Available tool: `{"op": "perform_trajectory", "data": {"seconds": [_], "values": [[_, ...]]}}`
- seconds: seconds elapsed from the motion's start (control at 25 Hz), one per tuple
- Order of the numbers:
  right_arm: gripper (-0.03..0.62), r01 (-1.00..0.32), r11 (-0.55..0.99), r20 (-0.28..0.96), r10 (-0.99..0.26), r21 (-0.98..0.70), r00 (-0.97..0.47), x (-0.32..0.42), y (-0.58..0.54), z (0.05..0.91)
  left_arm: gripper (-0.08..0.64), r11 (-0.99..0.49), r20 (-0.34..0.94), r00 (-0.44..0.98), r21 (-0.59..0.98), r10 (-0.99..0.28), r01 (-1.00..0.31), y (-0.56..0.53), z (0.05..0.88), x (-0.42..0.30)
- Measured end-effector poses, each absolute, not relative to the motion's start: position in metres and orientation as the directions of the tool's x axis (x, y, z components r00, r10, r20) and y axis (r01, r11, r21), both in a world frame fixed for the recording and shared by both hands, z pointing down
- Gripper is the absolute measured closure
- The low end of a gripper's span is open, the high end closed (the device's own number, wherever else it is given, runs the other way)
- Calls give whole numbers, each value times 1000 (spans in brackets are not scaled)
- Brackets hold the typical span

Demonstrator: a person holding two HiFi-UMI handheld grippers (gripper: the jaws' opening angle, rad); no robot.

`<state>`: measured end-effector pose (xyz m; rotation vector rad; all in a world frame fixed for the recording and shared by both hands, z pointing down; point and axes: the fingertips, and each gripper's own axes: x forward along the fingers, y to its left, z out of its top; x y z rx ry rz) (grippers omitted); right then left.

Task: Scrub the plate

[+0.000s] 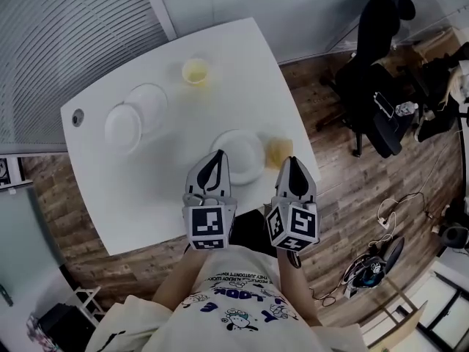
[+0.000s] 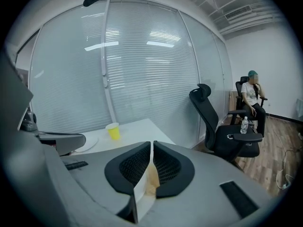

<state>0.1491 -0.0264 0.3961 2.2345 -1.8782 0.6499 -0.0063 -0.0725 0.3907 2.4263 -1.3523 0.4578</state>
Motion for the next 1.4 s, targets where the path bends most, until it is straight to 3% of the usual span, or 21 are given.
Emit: {"op": "perform_trajectory", "data": {"seconds": [0.68,0.92,1.4], "values": [[531,-974,-174,500,-862,-147,78,158,-25,425,537,-489,507,492,152,-708,-859,-69,419,-2],[452,-985,-127,532,-846,-114,47,159,-31,436,537,-490,528,484,141,-698,-860,-67,424,6],[425,-992,-70,636,-772,-109,-15,161,-32,483,537,-442,571,437,140,-695,-886,-71,441,11]]}}
